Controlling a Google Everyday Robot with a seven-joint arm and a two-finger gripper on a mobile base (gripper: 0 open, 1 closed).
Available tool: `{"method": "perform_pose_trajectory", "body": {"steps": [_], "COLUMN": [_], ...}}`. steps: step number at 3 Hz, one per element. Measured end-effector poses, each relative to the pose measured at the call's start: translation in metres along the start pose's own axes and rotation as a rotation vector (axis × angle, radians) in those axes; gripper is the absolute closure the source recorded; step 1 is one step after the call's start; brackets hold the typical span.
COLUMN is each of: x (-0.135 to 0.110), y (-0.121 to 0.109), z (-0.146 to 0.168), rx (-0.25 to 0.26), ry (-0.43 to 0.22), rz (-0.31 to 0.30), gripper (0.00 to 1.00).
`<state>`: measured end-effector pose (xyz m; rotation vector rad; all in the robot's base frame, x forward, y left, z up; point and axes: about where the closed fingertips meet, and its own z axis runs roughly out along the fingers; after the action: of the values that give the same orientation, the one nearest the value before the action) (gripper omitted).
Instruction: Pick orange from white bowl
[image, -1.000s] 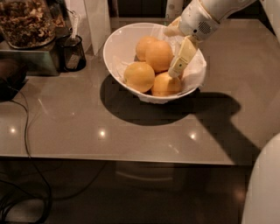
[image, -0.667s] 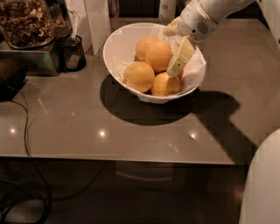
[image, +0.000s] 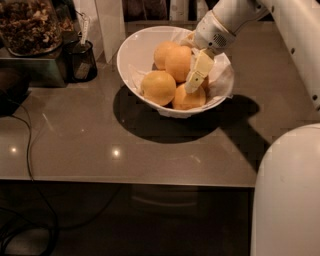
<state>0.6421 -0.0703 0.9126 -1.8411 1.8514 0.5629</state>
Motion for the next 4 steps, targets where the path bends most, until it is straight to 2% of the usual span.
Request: {"method": "perform_pose_trajectory", "body": {"steps": [1,4], "x": [0.0005,-0.0019], "y": [-0.0004,-0.0005], "z": [0.0012,-0.0023], "rx": [-0.002,-0.002], "ry": [0.001,0.001], "rz": [0.001,0.000], "gripper": [0.19,0.88]}}
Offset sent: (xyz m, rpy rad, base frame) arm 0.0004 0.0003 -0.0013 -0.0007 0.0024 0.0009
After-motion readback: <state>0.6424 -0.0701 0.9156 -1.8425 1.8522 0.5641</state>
